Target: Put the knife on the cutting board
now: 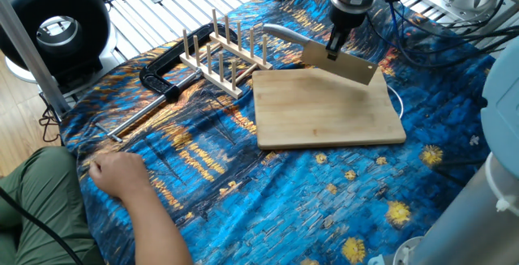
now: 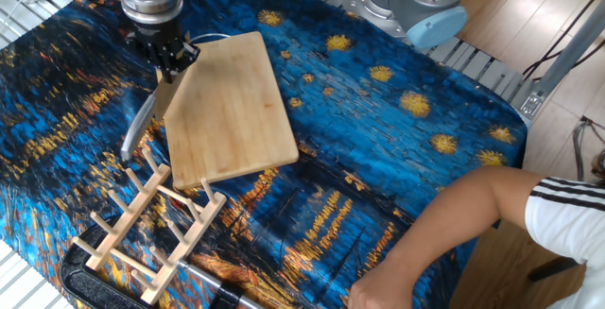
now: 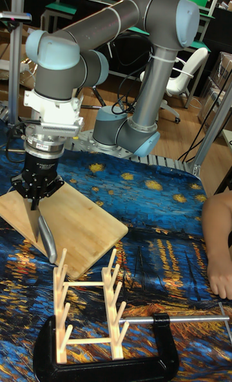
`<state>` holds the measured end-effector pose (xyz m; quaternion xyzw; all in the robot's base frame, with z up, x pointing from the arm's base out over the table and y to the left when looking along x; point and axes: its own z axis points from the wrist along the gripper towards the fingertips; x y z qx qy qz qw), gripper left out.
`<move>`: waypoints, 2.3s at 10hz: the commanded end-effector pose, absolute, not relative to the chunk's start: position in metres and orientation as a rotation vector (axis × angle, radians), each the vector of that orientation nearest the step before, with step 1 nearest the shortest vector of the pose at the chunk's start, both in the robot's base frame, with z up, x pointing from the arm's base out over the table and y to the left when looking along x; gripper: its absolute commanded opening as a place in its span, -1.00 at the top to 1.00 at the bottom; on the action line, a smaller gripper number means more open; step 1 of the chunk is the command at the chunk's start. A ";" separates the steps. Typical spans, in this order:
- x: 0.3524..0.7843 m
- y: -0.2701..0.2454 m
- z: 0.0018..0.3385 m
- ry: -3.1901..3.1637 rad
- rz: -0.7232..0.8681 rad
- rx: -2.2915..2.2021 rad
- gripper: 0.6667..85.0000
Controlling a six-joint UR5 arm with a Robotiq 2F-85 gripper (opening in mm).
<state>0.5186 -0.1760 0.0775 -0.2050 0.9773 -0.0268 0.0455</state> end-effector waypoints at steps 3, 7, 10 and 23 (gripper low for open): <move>0.517 -0.174 0.074 2.988 -0.059 -0.643 0.72; 0.512 -0.169 0.073 2.979 -0.013 -0.743 0.03; 0.513 -0.172 0.072 2.966 -0.031 -0.777 0.02; 0.485 -0.200 0.074 2.982 -0.065 -0.681 0.99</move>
